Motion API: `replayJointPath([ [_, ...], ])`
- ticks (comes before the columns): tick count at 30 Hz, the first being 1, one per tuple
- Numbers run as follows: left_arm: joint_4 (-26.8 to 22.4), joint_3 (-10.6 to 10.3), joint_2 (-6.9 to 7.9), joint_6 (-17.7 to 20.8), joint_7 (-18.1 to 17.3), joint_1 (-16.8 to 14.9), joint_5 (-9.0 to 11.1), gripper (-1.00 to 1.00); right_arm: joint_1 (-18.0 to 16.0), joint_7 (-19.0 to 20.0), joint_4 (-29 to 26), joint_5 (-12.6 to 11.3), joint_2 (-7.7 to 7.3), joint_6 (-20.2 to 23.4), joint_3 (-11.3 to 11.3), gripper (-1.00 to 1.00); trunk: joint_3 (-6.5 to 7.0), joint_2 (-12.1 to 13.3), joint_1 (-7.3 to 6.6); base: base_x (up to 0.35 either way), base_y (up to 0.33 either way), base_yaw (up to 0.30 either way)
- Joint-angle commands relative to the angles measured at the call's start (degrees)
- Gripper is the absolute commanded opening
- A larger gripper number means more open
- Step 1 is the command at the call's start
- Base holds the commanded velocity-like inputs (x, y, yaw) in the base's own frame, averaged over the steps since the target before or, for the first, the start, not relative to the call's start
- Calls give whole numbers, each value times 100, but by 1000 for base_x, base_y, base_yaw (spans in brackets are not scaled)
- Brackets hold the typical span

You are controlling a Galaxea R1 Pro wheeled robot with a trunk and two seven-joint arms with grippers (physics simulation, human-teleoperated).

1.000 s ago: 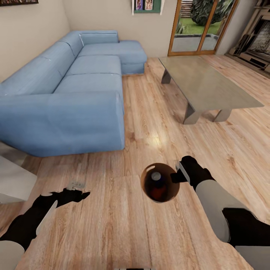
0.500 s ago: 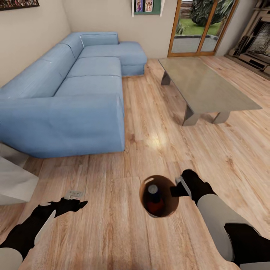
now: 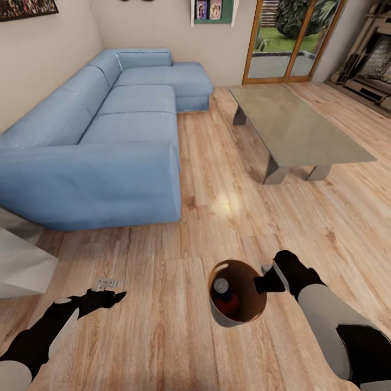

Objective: Put the three can of soda from the living room inside the tash can in the kitchen.

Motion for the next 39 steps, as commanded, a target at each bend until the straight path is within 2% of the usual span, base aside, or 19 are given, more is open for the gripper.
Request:
replayJointPath([
  [1, 4, -1, -1, -4, 0, -1, 0, 100, 0, 50, 32, -243, -10, 50, -17, -100, 19, 42, -23, 0, 0, 0],
  [14, 13, -1, -1, -14, 1, -1, -5, 100, 139, 81, 202, -173, -101, -4, 25, -100, 267, 563, -308, 0, 0, 0],
  [16, 13, -1, -1, -14, 1, -1, -6, 100, 174, 85, 200, -175, -164, -20, 37, -100, 304, 643, -352, 0, 0, 0],
  [19, 17, -2, -3, -28, 29, -1, -7, 100, 202, 108, 211, -177, -369, -251, 49, -100, 359, 764, -418, 0, 0, 0],
  [21, 24, -6, -13, -34, 91, -1, -7, 100, 206, 119, 214, -178, -453, -325, 61, -100, 395, 844, -462, 0, 0, 0],
  [24, 29, -8, -29, -38, 148, -1, -7, 100, 211, 121, 216, -167, -536, -404, 205, -100, 449, 964, -528, 0, 0, 0],
  [26, 30, -9, -36, -39, 162, -1, -12, 100, 216, 119, 227, -155, -560, -510, 344, -100, 485, 1044, -572, 0, 0, 0],
  [30, 31, -9, -43, -40, 176, -1, -15, 100, 219, 126, 351, -137, -582, -692, 478, -100, 557, 1205, -660, 0, 0, 0],
  [39, 31, -9, -43, -40, 193, -1, -16, 100, 218, 130, 425, -143, -585, -765, 525, -100, 718, 1566, -857, 0, 0, 0],
])
